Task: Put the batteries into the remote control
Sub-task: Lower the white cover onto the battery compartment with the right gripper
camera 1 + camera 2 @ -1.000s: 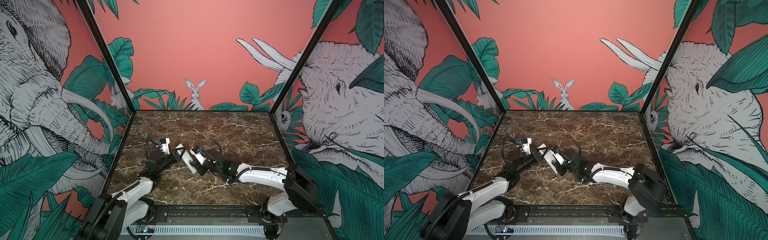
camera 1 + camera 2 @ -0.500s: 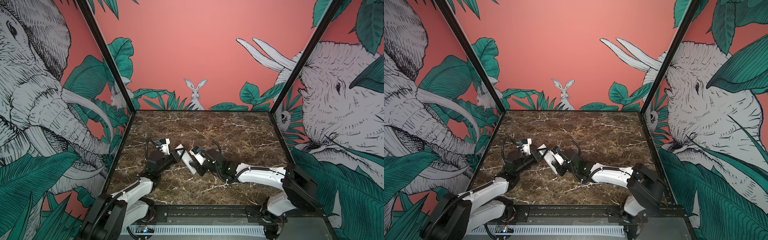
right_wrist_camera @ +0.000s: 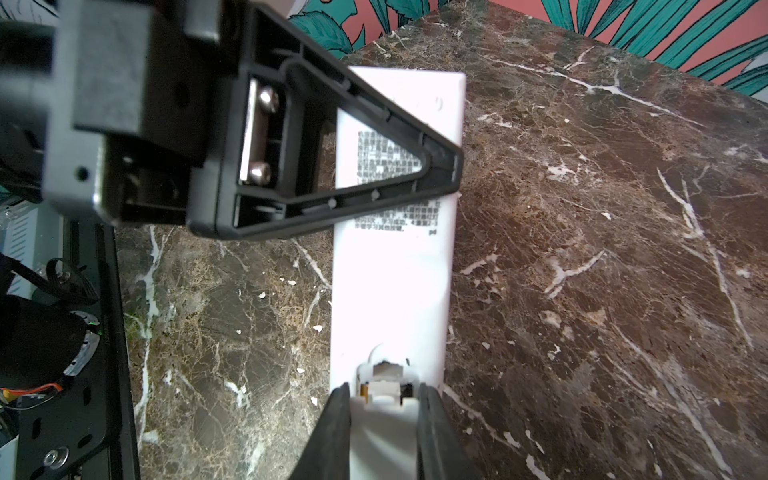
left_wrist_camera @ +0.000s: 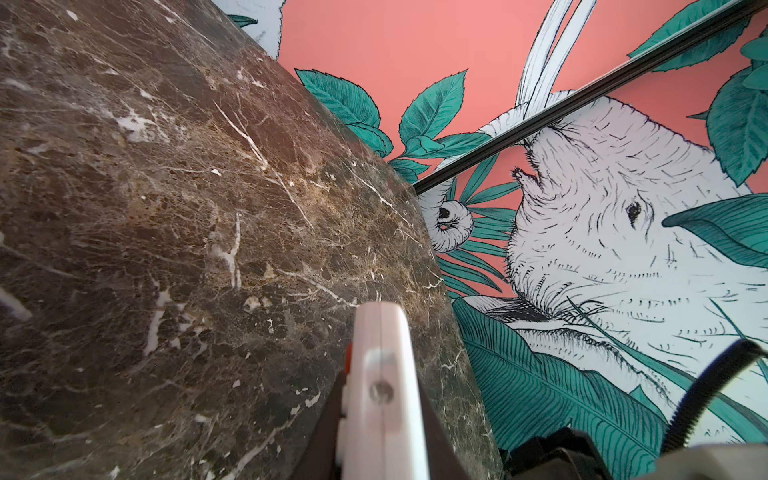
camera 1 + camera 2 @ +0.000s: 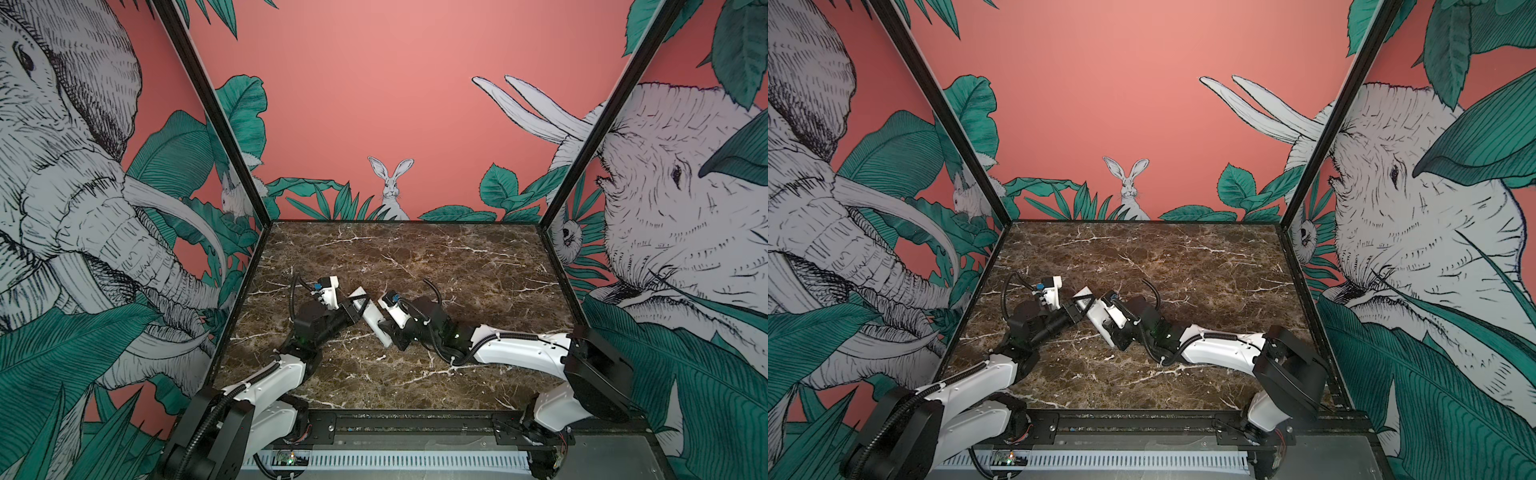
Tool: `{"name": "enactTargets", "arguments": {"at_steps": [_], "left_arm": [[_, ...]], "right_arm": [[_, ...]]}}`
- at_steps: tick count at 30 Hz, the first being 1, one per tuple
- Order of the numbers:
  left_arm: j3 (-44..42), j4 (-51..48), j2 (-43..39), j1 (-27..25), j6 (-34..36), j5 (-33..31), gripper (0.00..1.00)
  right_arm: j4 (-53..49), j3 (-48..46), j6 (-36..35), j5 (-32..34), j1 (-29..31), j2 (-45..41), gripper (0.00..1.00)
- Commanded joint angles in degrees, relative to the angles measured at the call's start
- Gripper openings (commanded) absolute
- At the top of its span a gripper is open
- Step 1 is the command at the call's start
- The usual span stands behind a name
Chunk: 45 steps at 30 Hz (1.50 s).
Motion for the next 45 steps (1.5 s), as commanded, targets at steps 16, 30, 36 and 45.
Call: {"name": "enactTargets", "arguments": {"at_steps": [16, 30, 36, 45], "left_arm": [[-0.4, 4.5, -2.0, 0.2, -1.4, 0.2, 0.0], [-0.9, 5.0, -2.7, 0.2, -1.6, 0.0, 0.0], [-1.1, 5.1, -2.8, 0.2, -1.6, 0.3, 0.0], [-1.1, 5.0, -3.0, 0.2, -1.6, 0.4, 0.0]], "right_arm": [[0.9, 0.3, 0.2, 1.1, 0.5, -0.2, 0.12], [1.4, -0.2, 1.0, 0.7, 0.4, 0.0, 0.15], [1.5, 0.1, 1.1, 0.7, 0.5, 0.3, 0.21], [1.6, 0.2, 1.1, 0.4, 0.4, 0.6, 0.28]]}}
